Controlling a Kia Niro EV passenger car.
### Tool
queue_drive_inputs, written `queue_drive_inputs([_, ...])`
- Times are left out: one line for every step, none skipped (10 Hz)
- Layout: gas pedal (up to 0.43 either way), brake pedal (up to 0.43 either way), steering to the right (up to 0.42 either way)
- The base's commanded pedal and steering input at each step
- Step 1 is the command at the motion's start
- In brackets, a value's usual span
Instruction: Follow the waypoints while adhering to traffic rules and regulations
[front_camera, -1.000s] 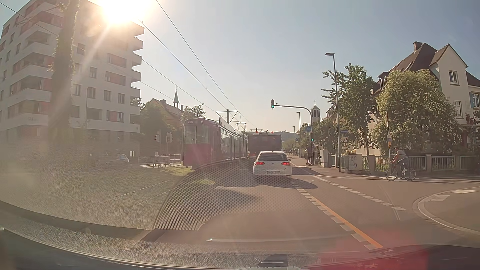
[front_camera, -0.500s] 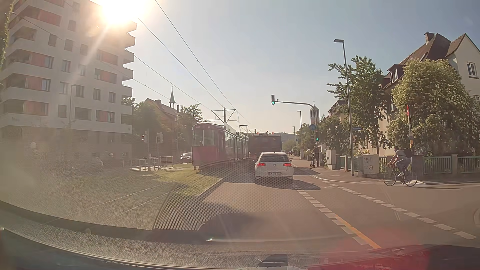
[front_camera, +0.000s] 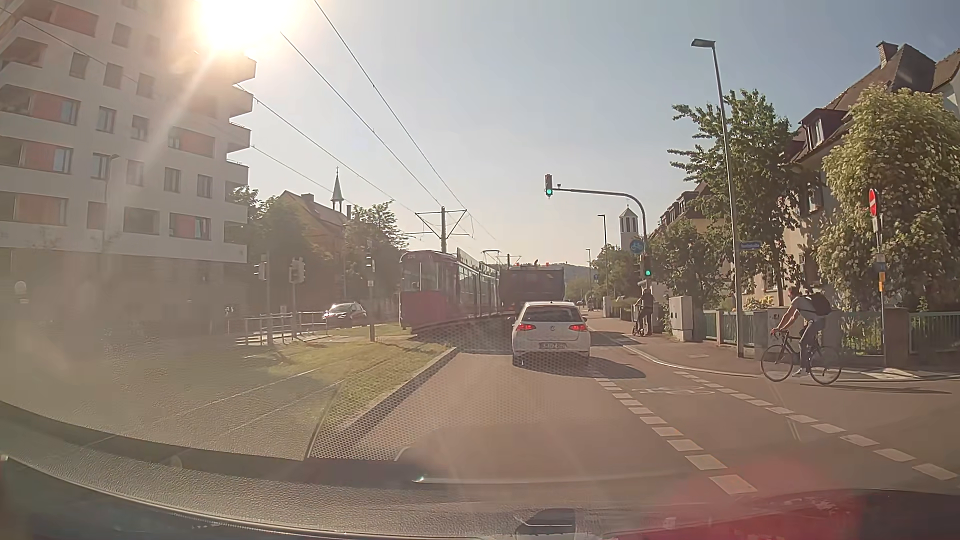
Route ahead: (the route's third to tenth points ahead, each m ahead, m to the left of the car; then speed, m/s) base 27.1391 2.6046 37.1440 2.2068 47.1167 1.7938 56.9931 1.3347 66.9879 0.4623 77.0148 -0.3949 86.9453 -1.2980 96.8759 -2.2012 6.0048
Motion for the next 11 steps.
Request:
queue_drive_inputs([0.130, 0.000, 0.005])
queue_drive_inputs([0.130, 0.000, 0.005])
queue_drive_inputs([0.130, 0.000, 0.005])
queue_drive_inputs([0.130, 0.000, 0.005])
queue_drive_inputs([0.130, 0.000, 0.005])
queue_drive_inputs([0.130, 0.000, 0.005])
queue_drive_inputs([0.130, 0.000, 0.006])
queue_drive_inputs([0.130, 0.000, 0.005])
queue_drive_inputs([0.130, 0.000, 0.005])
queue_drive_inputs([0.130, 0.000, 0.005])
queue_drive_inputs([0.130, 0.000, 0.005])
